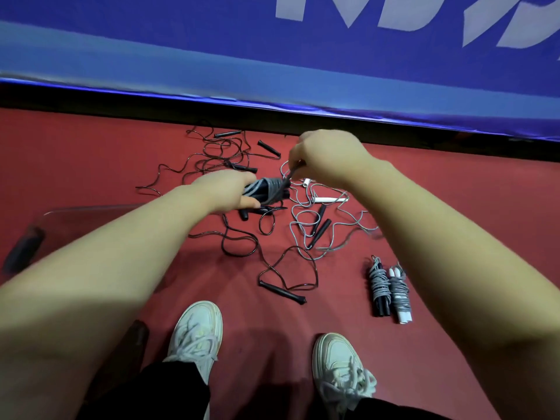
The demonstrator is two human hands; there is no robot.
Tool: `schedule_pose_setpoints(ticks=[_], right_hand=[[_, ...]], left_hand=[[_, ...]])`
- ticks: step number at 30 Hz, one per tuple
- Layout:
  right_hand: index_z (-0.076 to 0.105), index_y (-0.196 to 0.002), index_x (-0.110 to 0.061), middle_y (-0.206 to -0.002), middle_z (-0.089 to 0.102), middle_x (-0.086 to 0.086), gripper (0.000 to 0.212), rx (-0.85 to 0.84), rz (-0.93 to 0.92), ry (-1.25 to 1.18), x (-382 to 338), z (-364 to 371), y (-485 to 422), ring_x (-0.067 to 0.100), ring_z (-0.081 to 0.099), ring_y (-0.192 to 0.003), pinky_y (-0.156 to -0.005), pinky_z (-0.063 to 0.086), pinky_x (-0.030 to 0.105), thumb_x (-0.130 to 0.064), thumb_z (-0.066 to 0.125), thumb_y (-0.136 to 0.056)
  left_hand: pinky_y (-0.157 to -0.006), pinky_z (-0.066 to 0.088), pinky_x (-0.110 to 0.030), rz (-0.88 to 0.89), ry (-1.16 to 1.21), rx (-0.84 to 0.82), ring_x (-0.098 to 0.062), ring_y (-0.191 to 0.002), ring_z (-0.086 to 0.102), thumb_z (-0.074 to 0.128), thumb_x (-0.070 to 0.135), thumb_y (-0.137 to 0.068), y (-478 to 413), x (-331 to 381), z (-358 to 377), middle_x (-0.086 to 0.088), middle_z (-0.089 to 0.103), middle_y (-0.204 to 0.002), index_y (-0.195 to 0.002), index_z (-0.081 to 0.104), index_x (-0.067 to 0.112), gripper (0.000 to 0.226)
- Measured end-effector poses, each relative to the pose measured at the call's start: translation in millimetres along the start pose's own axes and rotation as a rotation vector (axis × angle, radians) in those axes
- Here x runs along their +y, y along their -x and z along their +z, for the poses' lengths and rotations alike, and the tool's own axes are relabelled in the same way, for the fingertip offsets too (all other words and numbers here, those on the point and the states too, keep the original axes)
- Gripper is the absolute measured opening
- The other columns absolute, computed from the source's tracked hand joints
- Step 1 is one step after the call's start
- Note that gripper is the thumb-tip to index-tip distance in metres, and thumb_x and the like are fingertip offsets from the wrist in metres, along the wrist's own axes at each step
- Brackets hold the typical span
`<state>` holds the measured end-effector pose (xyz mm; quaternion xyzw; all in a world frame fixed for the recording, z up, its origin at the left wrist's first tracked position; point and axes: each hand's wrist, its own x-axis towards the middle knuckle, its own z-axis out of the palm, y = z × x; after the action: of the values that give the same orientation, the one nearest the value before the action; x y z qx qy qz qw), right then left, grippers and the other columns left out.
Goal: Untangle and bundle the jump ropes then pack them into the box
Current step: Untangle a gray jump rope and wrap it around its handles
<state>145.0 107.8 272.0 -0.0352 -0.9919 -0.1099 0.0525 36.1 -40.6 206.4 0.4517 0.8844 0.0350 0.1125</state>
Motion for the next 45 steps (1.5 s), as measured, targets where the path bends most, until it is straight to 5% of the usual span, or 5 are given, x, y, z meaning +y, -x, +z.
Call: schedule_pose_setpoints(ticks=[19, 22, 26, 37, 45], right_hand=[[0.061, -0.1, -0.017, -0.095, 0.063, 0.002, 0.052, 0.058, -0.135, -0.109, 35, 38, 17, 0.027, 0.058, -0.087, -0.064, 0.039, 0.031, -0.06, 0.033, -0.092], [0.053, -0.075, -0.025, -0.08, 0.059, -0.002, 0.015, 0.043, -0.014, -0.577, 27, 60, 25, 0.021, 0.054, -0.075, -0.066, 0.04, 0.03, -0.033, 0.046, -0.086], [0.049, -0.068, -0.025, -0.059, 0.043, -0.005, 0.028, 0.087, 0.163, -0.995, -1, 64, 18, 0.001, 0.04, -0.052, -0.054, 0.032, 0.02, -0.03, 0.033, -0.089], [0.057, -0.117, -0.012, -0.071, 0.045, -0.014, 0.036, -0.047, 0.218, -0.977, -35, 77, 15, 0.011, 0.046, -0.074, -0.073, 0.034, 0.025, -0.031, 0.03, -0.103], [0.038, -0.074, -0.023, -0.071, 0.047, 0.002, 0.028, 0.034, 0.22, -0.894, -24, 65, 10, 0.021, 0.043, -0.069, -0.072, 0.043, 0.04, -0.03, 0.034, -0.101]], left_hand=[[-0.056, 0.038, -0.016, 0.389, 0.257, -0.185, -0.005, -0.057, 0.049, 0.066, 0.04, -0.084, 33, 21, -26, 0.007, 0.059, -0.071, -0.096, 0.06, 0.016, 0.028], [-0.044, 0.038, -0.018, 0.348, 0.558, -0.151, -0.012, -0.046, 0.046, 0.064, 0.029, -0.087, 40, 22, -40, 0.003, 0.056, -0.059, -0.086, 0.056, 0.012, 0.019], [-0.039, 0.027, -0.017, 0.305, 0.905, -0.076, -0.007, -0.039, 0.034, 0.051, 0.016, -0.097, 37, 23, -42, 0.007, 0.047, -0.053, -0.086, 0.046, 0.015, 0.012], [-0.043, 0.03, -0.016, 0.118, 1.46, -0.019, -0.005, -0.044, 0.036, 0.039, -0.005, -0.096, 26, -2, -33, -0.003, 0.045, -0.063, -0.08, 0.038, 0.013, 0.024], [-0.048, 0.051, -0.024, -0.095, 1.355, 0.061, -0.008, -0.052, 0.049, 0.049, 0.011, -0.098, 25, -7, -24, 0.001, 0.051, -0.071, -0.097, 0.05, 0.025, 0.014]])
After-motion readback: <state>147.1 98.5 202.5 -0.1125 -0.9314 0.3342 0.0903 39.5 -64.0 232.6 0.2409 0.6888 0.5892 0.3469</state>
